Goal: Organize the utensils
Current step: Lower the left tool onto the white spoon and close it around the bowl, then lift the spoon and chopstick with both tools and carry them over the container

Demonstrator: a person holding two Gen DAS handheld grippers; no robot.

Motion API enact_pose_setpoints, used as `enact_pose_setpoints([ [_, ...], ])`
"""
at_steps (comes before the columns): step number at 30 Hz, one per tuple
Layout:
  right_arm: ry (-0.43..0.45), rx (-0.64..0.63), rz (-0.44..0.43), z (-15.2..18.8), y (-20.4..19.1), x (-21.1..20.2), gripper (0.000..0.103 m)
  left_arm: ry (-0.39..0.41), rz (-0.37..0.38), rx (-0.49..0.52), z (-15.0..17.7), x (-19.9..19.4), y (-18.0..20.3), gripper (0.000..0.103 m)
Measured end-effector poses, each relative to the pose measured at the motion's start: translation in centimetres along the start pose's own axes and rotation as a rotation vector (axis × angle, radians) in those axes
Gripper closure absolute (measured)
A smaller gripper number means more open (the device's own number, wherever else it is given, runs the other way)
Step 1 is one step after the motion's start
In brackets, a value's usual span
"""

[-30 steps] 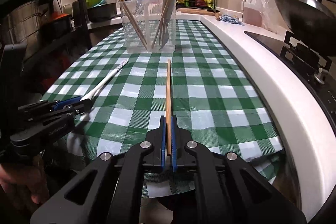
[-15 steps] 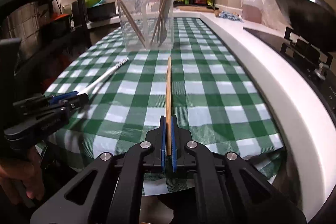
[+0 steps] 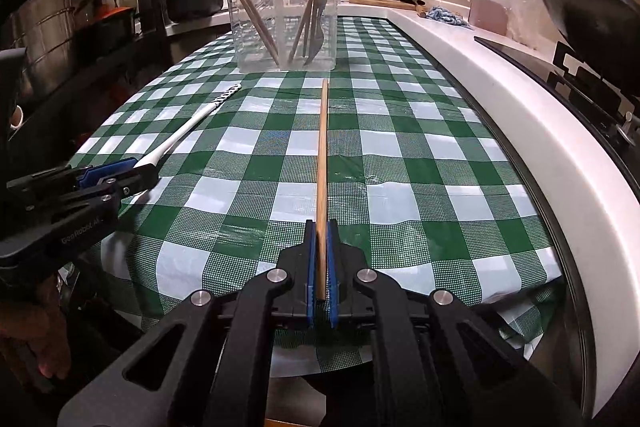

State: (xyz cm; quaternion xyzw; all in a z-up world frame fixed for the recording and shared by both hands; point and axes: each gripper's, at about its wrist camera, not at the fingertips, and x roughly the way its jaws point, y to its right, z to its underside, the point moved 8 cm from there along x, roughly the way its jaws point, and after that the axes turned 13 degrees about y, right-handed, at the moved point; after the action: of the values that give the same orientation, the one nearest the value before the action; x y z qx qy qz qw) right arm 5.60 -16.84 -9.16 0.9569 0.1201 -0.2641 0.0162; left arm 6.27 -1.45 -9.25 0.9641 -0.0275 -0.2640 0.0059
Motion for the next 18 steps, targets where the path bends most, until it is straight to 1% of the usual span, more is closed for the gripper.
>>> enact_pose_setpoints([
  [11,0.006,-0.003,0.0,-0.04,-0.08,0.08,0.097,0.032,-0.011,0.003,0.13,-0.14,0.24,0.081],
  [18,-0.003,0.009,-0.013,-0.26,0.08,0.16,0.098,0.018,-0.007,0.006,0.09,-0.21,0.23,0.081],
])
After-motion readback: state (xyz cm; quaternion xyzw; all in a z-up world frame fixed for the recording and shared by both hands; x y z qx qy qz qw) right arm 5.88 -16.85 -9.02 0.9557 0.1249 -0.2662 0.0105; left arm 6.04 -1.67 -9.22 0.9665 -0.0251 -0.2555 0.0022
